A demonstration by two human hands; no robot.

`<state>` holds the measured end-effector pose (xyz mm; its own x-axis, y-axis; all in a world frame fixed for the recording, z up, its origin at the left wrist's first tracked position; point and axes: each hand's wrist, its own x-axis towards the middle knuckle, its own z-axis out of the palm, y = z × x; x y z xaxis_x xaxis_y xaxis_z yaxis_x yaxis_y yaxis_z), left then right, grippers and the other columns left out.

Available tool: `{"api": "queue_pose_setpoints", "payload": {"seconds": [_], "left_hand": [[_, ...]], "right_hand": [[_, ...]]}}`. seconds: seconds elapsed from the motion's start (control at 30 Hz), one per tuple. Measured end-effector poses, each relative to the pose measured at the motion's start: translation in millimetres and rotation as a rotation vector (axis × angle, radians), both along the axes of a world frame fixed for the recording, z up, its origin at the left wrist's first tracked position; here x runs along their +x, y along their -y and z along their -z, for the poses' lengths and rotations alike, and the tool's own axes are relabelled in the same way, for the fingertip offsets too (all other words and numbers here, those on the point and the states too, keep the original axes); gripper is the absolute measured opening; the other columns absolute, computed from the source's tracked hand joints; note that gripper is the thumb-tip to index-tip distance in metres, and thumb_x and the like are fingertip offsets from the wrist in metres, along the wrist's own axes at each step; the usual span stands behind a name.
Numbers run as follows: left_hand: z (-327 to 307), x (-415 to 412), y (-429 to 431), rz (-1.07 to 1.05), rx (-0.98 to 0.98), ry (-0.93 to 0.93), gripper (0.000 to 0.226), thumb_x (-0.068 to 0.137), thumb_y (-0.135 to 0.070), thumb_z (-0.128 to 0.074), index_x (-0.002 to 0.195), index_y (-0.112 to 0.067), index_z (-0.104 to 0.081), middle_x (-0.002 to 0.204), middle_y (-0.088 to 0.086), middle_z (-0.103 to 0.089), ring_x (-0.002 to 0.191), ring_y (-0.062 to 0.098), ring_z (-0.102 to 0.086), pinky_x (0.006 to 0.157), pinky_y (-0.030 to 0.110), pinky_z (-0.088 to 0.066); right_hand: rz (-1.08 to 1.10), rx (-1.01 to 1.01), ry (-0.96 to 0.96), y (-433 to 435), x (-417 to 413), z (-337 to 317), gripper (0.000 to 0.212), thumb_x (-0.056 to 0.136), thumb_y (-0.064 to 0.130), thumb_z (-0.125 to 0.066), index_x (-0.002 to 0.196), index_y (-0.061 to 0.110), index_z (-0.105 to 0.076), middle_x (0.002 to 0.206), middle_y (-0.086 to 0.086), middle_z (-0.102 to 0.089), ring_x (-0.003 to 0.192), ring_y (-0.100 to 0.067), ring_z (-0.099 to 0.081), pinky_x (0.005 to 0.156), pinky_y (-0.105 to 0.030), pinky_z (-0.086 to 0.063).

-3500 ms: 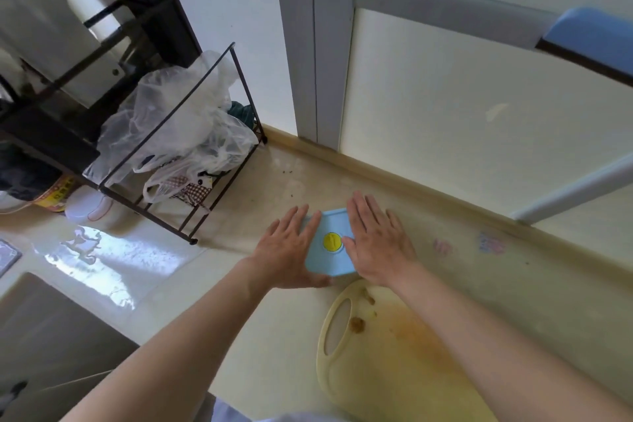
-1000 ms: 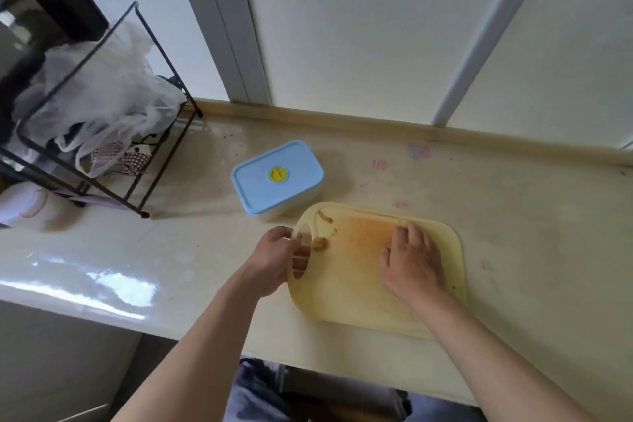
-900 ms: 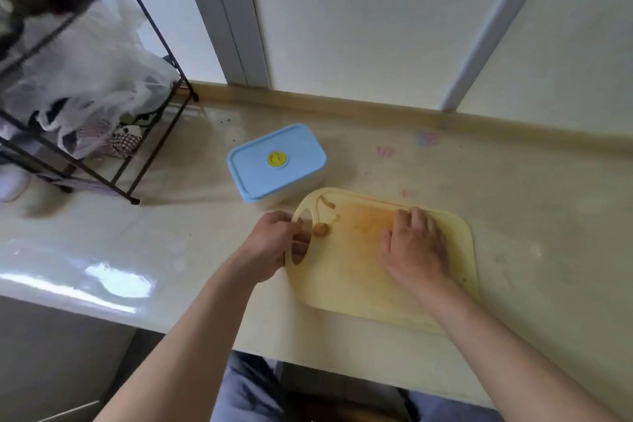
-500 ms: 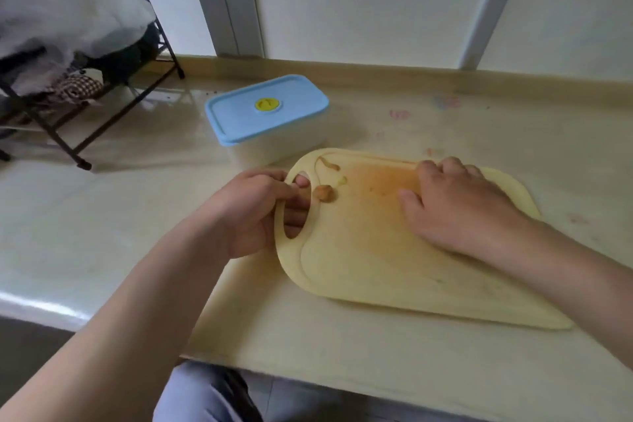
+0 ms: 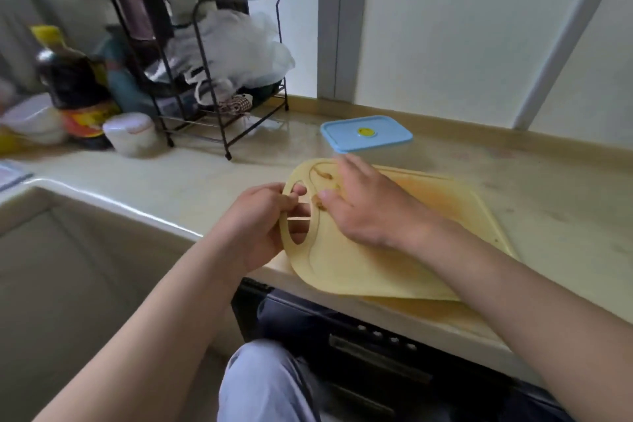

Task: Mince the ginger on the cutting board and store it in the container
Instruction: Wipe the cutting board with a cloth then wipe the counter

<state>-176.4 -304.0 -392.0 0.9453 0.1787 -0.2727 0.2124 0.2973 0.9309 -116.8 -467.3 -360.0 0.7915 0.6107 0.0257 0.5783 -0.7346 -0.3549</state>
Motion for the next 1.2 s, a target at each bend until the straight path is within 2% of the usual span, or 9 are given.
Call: {"api": "queue_pose_setpoints", "payload": {"seconds": [0.2,0.33,0.47,0.63,0.9,1.03,1.2], "left_hand": [[-11.0,-59.3,-70.6,-0.195,-0.005,0.009,0.019,0.1,-0.001,-0.045,0.1,-0.006,-0.064,0.079,0.013,-0.063,0.063,0.023,-0.057,0.052,0.03,-0.045],[-16.7,-116.3,-131.3,-0.279,-0.005,0.024,0.02,0.1,-0.003,-0.043,0.1,-0.01,-0.062,0.081,0.011,-0.059,0.056,0.017,-0.052,0.05,0.027,-0.042],[-20.9,-182.6,-177.4,-0.413,0.066,0.026,0.021,0.099,0.0,-0.04,0.101,-0.01,-0.059,0.069,0.006,-0.059,0.049,0.014,-0.05,0.045,0.023,-0.04],[-9.9,-265.4,-218.6,-0.622,0.046,0.002,0.023,0.099,0.002,-0.038,0.097,-0.008,-0.059,0.064,0.007,-0.06,0.046,0.016,-0.052,0.04,0.024,-0.043],[68.4,-366.3,-248.7,-0.927,-0.115,-0.051,0.022,0.103,-0.002,-0.037,0.098,-0.008,-0.058,0.065,0.007,-0.052,0.049,0.017,-0.043,0.041,0.023,-0.031],[125.0,-411.2,-247.7,-1.074,-0.223,-0.11,0.021,0.104,-0.003,-0.036,0.099,-0.008,-0.055,0.061,0.006,-0.052,0.043,0.015,-0.042,0.037,0.018,-0.031],[185.4,-458.8,-233.7,-1.236,-0.313,-0.204,0.016,0.105,-0.002,-0.035,0.101,-0.007,-0.05,0.061,0.005,-0.047,0.043,0.013,-0.039,0.035,0.019,-0.033]], "right_hand": [[-0.23,-0.001,0.077,-104.3,-41.3,1.5,0.068,0.11,0.045,-0.03,0.167,0.017,-0.004,0.175,-0.007,-0.001,0.161,-0.024,-0.003,0.13,-0.043,-0.01],[-0.403,0.026,0.148,-171.0,-77.6,3.1,0.061,0.111,0.037,-0.029,0.166,0.015,-0.01,0.174,-0.007,-0.008,0.16,-0.026,-0.007,0.129,-0.046,-0.011],[-0.582,0.081,0.146,-237.0,-128.8,5.3,0.061,0.11,0.033,-0.031,0.166,0.017,-0.012,0.174,-0.005,-0.011,0.16,-0.026,-0.008,0.129,-0.05,-0.01],[-0.79,0.144,0.115,-304.4,-195.3,23.3,0.06,0.109,0.03,-0.035,0.164,0.013,-0.018,0.173,-0.008,-0.017,0.16,-0.028,-0.01,0.13,-0.047,-0.009],[-1.048,0.099,0.013,-380.6,-284.6,112.4,0.059,0.108,0.024,-0.039,0.161,0.002,-0.024,0.17,-0.017,-0.023,0.159,-0.031,-0.014,0.13,-0.043,-0.01],[-1.156,0.053,-0.113,-394.9,-329.8,175.8,0.058,0.106,0.019,-0.042,0.159,-0.003,-0.029,0.168,-0.019,-0.025,0.158,-0.033,-0.016,0.128,-0.043,-0.009],[-1.283,-0.002,-0.278,-399.1,-376.3,248.8,0.054,0.107,0.015,-0.042,0.157,-0.003,-0.033,0.167,-0.02,-0.029,0.156,-0.035,-0.02,0.126,-0.039,-0.01]]}}
